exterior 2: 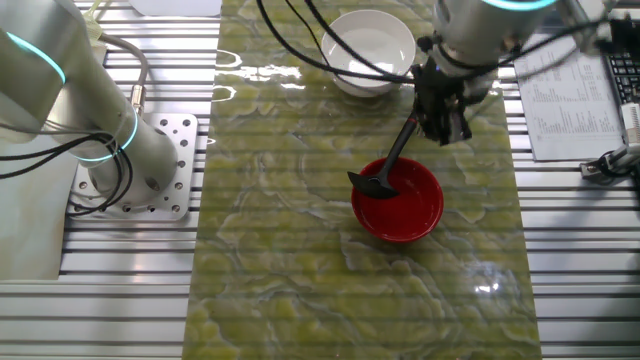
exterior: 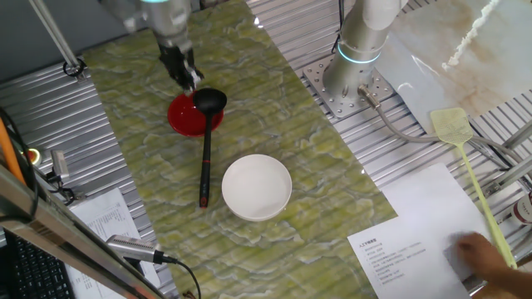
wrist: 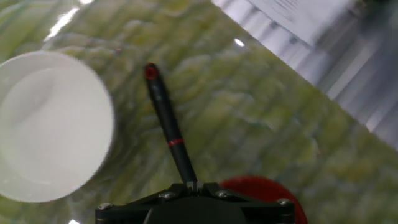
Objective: Scoop water with a large spoon from one bowl to another
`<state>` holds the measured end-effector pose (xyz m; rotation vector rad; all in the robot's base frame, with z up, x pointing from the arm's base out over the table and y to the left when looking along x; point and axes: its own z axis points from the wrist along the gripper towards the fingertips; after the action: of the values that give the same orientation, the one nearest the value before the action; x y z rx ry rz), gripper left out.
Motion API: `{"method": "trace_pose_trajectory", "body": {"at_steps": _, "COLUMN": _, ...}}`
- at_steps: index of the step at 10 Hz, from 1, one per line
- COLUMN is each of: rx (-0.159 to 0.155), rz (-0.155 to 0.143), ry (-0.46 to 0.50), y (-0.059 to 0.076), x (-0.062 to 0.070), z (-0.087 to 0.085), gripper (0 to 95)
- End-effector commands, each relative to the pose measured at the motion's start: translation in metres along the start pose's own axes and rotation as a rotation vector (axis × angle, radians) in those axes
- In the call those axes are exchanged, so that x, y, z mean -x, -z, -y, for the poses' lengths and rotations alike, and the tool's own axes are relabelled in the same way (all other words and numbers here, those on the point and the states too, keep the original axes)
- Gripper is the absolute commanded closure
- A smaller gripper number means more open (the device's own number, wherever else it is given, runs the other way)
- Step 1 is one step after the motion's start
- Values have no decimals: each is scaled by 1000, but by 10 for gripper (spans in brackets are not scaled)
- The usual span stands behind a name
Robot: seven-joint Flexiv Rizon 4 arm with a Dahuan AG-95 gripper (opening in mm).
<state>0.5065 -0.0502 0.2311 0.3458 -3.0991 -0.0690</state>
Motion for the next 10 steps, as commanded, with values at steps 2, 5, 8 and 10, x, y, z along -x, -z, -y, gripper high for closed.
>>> {"method": "trace_pose_trajectory", "body": {"at_steps": 2, "rx": 25, "rz": 2, "ry": -69, "y": 6, "x": -2, "z": 4, "gripper": 950}}
{"method": "trace_pose_trajectory", "body": {"at_steps": 5, "rx": -2, "rz": 64, "ry": -102, "y": 7, "x": 0, "z": 1, "gripper": 950}}
{"method": "trace_pose_trajectory", "body": {"at_steps": 8, "rx": -43, "rz": 70, "ry": -125, "y": 8, "x": 0, "z": 1, "gripper": 950}}
{"method": "trace_pose_trajectory", "body": {"at_steps": 10, "rx": -37, "rz": 85, "ry": -130, "y": 6, "x": 0, "z": 2, "gripper": 950}}
